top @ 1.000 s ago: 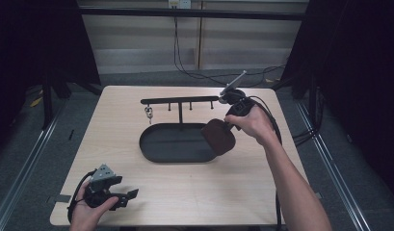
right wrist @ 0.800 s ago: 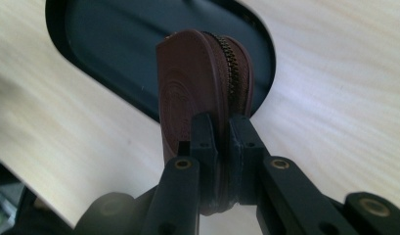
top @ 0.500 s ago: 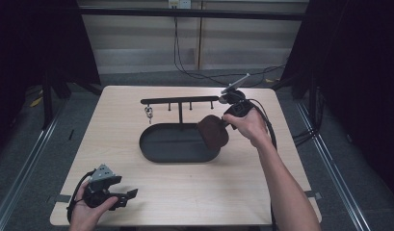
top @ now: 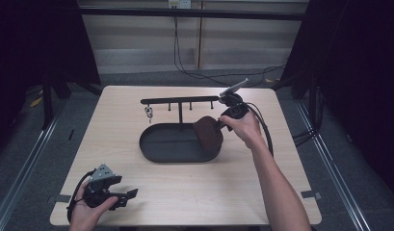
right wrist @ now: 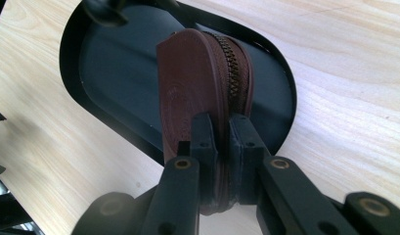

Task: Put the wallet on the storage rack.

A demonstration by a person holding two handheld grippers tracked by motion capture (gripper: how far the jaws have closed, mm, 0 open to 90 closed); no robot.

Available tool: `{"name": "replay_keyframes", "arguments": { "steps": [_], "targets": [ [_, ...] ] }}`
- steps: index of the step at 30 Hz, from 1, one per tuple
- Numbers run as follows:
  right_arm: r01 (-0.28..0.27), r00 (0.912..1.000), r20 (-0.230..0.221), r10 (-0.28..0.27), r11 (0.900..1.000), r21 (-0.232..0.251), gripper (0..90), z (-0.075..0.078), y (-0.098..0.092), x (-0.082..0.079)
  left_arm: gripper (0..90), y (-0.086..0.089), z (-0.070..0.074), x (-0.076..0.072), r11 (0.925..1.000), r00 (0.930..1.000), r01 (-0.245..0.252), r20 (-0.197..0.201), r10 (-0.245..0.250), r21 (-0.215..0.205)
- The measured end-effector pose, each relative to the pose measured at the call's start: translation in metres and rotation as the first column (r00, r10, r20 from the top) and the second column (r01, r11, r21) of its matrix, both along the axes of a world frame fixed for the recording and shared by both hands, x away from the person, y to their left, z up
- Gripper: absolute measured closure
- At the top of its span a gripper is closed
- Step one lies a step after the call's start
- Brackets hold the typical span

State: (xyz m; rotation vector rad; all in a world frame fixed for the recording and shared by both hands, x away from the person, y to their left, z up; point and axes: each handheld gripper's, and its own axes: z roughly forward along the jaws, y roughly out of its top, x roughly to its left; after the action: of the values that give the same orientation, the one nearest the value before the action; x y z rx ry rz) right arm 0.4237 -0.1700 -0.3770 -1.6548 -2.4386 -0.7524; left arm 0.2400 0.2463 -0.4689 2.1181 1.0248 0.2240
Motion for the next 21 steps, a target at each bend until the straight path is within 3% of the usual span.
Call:
{"name": "replay_keyframes", "arguments": {
  "steps": [21],
  "targets": [
    [0.040, 0.9991, -0.016, -0.039, 0.998, 0.046, 82.4, -0.039, 0.003, 0.003, 19.7, 0.000, 0.000, 0.000, 1.0000, 1.0000, 0.004, -0.001, -0.004, 0.001]
  ]
}}
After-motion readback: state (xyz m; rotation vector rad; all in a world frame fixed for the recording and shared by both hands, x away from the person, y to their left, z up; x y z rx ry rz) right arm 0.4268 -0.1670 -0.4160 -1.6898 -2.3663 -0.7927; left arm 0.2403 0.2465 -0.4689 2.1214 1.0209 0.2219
